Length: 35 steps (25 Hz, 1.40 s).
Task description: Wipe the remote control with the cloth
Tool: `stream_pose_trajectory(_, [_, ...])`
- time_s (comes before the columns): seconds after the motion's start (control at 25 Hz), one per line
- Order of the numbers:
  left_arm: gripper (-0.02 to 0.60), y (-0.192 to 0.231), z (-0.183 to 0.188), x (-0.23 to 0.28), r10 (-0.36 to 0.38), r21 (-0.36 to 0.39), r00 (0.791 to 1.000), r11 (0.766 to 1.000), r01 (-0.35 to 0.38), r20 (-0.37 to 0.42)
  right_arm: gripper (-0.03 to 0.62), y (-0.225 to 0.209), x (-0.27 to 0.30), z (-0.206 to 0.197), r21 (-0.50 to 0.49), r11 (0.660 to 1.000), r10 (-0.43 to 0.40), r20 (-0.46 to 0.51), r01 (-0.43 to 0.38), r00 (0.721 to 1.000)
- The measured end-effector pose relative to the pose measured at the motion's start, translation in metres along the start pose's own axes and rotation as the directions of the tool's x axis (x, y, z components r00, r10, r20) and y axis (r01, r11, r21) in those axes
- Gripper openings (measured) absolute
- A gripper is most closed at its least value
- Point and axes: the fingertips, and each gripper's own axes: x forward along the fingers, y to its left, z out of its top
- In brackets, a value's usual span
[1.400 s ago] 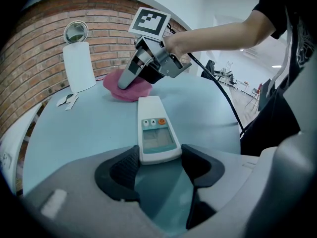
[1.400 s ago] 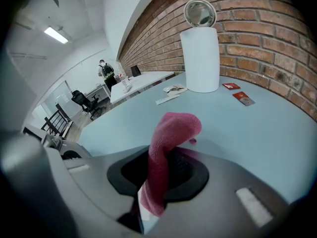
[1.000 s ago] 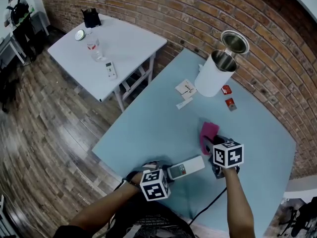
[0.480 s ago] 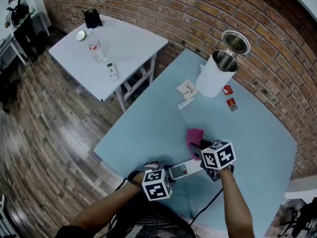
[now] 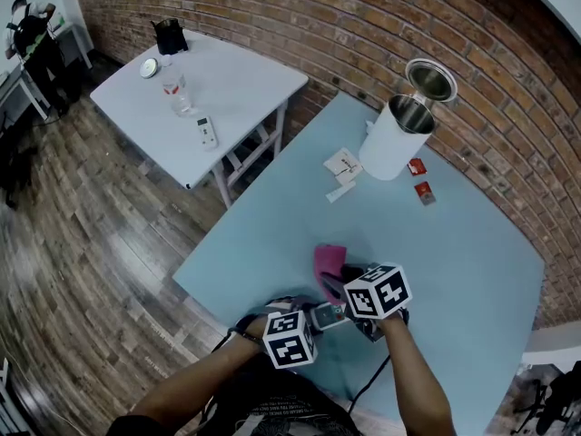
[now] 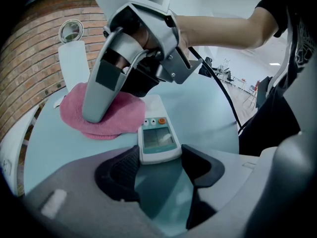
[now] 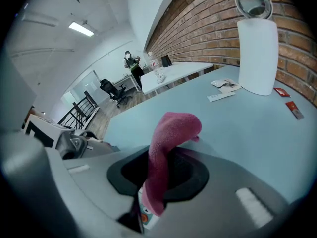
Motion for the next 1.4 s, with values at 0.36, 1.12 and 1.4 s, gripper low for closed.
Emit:
stream_pose_trajectory(0.36, [0.268, 0.0, -0.003, 0.0, -0.001, -0.003, 1.0, 1.0, 0.001, -0.012, 0.077, 0.028, 0.007, 0.001, 0.089, 0.993, 0.072, 0.058, -0.077, 0.996])
stream_pose_trajectory(1.12, [0.305, 0.014, 0.015, 0.004, 0.135, -0.152, 0.99, 0.979, -0.139, -0.034, 0.077, -0.052, -0.121, -0.065, 0.597, 0.801, -0.295, 0.47, -0.053, 0.832])
stream_pose_trajectory(1.4, [0.301, 0.016, 0.014, 0.009, 0.152, -0.112, 0.982, 0.98, -0.164, -0.113, 0.077, -0.054, -0.146, -0.102, 0.684, 0.725, -0.408, 0.521, -0.081, 0.749])
